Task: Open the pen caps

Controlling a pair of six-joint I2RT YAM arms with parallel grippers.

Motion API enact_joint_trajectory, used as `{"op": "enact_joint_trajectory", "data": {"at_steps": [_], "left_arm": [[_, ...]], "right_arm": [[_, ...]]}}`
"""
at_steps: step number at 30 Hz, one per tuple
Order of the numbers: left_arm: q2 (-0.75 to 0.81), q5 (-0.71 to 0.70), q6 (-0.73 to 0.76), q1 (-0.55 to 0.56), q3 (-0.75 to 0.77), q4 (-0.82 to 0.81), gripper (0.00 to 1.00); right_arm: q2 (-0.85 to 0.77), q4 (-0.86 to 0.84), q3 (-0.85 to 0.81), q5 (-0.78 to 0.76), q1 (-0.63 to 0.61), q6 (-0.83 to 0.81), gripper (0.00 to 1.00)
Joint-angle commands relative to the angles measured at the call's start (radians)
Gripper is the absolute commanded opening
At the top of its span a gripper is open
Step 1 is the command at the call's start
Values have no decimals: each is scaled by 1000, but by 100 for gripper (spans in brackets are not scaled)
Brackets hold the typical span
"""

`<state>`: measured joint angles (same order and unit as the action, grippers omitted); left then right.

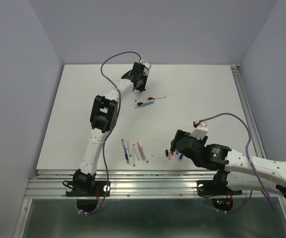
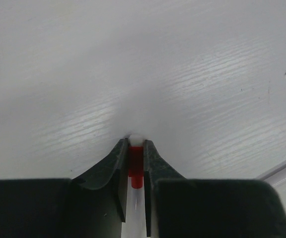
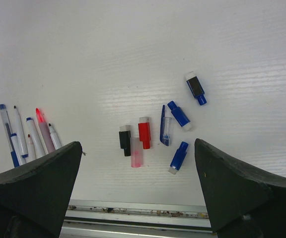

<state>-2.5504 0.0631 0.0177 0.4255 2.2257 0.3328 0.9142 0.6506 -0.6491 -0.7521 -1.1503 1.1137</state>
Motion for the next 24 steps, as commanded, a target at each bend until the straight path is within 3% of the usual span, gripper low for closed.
{"op": "enact_joint_trajectory", "data": {"at_steps": [1, 9, 16, 20, 24], "left_arm": [[5, -112, -44, 6, 26, 77, 0], [143, -311, -137, -4, 40, 45, 0], [413, -411, -258, -5, -82, 3, 0], [619, -402, -337, -4, -339, -102, 0], [885, -294, -430, 12, -602, -234, 0]], "right_arm": [[8, -2, -63, -39, 6, -6, 100], [8, 1, -66, -35, 4, 9, 100], [-12, -43, -49, 29, 6, -27, 100], [-44, -95, -27, 77, 4, -67, 100], [-74, -153, -1, 149, 4, -115, 100]]}}
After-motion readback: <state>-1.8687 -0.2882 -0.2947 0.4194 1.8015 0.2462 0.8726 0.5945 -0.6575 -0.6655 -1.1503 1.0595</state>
